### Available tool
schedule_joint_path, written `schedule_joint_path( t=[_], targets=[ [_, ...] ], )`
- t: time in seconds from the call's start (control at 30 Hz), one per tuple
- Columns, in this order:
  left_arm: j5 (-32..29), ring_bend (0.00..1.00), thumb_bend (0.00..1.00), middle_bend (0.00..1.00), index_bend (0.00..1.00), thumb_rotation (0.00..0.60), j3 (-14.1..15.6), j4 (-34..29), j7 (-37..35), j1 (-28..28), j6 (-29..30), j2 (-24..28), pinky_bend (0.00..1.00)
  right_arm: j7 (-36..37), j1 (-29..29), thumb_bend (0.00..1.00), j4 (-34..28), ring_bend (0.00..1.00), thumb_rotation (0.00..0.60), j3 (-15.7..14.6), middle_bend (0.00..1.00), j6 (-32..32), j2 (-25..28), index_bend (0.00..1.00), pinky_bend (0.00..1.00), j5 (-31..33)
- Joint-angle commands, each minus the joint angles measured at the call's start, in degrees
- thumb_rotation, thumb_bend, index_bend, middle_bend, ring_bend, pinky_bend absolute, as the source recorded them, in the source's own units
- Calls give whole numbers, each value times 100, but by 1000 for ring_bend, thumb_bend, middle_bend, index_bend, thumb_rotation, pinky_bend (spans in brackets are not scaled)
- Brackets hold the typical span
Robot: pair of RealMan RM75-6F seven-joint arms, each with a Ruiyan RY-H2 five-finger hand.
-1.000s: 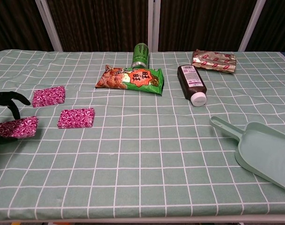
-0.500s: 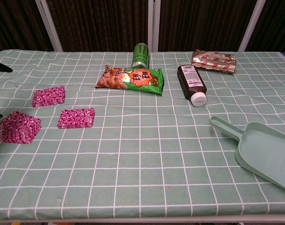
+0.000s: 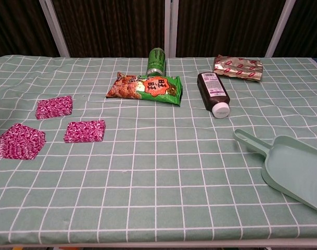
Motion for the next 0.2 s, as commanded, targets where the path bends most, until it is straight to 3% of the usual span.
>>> schedule_joint_path(
  t=[0.03, 0.2],
  targets=[
    [12, 0, 157, 64, 104, 600, -3, 8, -9, 9, -3, 2, 95, 0, 0, 101, 0, 0, 600, 0, 0, 0, 0, 0, 0, 0],
    [28, 0, 156, 71, 104, 600, -24, 12, -8, 24, -20, 0, 96, 0, -1, 101, 1, 0, 600, 1, 0, -1, -1, 0, 0, -1]
  ],
)
